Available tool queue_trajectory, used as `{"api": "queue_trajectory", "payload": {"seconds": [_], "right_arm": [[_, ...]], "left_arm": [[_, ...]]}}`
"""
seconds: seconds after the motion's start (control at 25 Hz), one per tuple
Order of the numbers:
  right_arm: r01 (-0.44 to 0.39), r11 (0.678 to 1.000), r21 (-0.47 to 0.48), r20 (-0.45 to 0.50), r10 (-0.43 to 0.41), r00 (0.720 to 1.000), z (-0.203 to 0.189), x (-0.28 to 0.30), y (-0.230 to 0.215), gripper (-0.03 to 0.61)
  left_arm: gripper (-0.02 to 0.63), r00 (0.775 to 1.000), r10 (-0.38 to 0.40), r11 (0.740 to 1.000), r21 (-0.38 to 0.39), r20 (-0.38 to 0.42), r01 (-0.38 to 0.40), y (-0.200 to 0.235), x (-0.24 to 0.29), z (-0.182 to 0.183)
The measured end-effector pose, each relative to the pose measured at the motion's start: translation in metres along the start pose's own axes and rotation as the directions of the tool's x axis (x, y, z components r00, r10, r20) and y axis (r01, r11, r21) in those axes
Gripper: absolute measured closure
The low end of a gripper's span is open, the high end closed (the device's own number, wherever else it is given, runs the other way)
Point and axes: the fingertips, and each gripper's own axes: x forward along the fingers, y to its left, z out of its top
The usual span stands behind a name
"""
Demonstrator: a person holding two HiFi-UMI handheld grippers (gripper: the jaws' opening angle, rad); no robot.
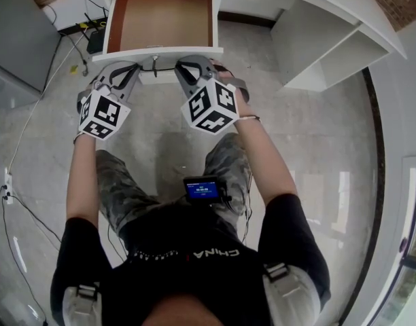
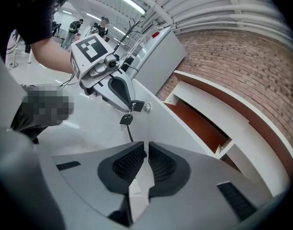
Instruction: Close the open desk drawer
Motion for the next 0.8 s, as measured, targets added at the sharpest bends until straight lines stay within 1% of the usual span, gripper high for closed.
{"api": "queue_trajectory", "payload": {"seconds": [0.16,0.32,0.44,0.48,0.52,0.6,0.8], "right_arm": [[-0.031,1.0,0.0,-0.002,0.031,1.0,0.009,-0.001,-0.012,0.557],[-0.069,0.998,0.016,0.002,0.069,0.998,0.018,-0.001,-0.021,0.522],[-0.081,0.996,0.032,0.015,0.08,0.997,0.026,-0.001,-0.028,0.509],[-0.084,0.996,0.032,0.018,0.083,0.996,0.029,-0.001,-0.03,0.5],[-0.09,0.995,0.031,0.021,0.089,0.996,0.031,-0.002,-0.032,0.477],[-0.105,0.994,0.021,0.023,0.104,0.994,0.036,-0.002,-0.034,0.469],[-0.112,0.992,-0.049,0.014,0.113,0.993,0.04,0.003,-0.03,0.46]], "left_arm": [[0.6,0.999,-0.043,0.999,0.008,-0.006,0.043,0.011,0.0,0.007],[0.6,0.999,-0.052,0.999,-0.005,0.001,0.052,0.023,-0.001,0.017],[0.598,0.998,-0.052,0.997,-0.057,0.032,0.053,0.032,-0.001,0.024],[0.598,0.998,-0.051,0.996,-0.077,0.046,0.054,0.035,-0.002,0.027],[0.598,0.997,-0.049,0.994,-0.091,0.057,0.054,0.038,-0.003,0.03],[0.598,0.997,-0.052,0.994,-0.095,0.061,0.057,0.042,-0.003,0.033],[0.596,0.995,-0.077,0.991,-0.105,0.063,0.083,0.042,-0.002,0.036]]}}
